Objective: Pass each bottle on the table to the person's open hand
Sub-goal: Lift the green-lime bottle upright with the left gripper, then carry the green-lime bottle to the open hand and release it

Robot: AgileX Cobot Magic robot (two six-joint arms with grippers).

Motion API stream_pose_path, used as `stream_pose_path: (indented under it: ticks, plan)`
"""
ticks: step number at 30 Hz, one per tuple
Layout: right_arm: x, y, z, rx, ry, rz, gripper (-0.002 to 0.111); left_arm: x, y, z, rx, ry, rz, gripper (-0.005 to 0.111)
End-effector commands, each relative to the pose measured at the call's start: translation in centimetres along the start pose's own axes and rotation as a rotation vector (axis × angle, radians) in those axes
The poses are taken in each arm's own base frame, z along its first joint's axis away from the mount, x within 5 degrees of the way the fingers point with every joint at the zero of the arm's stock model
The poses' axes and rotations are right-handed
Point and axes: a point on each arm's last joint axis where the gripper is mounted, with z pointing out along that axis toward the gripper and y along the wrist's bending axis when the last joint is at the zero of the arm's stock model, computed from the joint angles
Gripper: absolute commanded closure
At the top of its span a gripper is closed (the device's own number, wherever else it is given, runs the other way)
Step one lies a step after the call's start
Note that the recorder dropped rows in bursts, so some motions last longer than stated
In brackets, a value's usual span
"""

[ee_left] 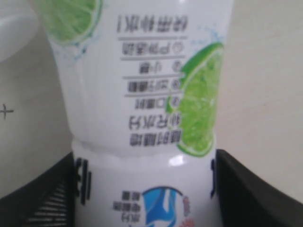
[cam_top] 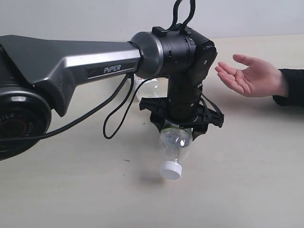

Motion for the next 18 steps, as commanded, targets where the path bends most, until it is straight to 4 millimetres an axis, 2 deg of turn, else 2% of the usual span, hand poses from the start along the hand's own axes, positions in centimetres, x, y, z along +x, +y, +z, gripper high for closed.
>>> stream_pose_path:
  ticks: [1, 12, 18]
  plan:
    - [0.0, 0.0, 0.0, -0.004, -0.009, -0.004, 0.108, 0.0, 0.1, -1.4, 0.018, -0.013, -0.001, 0.107]
    - [0.0, 0.0, 0.0, -0.004, -0.009, -0.004, 0.108, 0.3, -0.4, -7.5, 0.112, -0.148, 0.021, 0.107]
    - [0.0, 0.0, 0.0, -0.004, -0.009, -0.004, 0.108, 0.3, -1.6, -10.1, 0.219, -0.259, 0.024, 0.107]
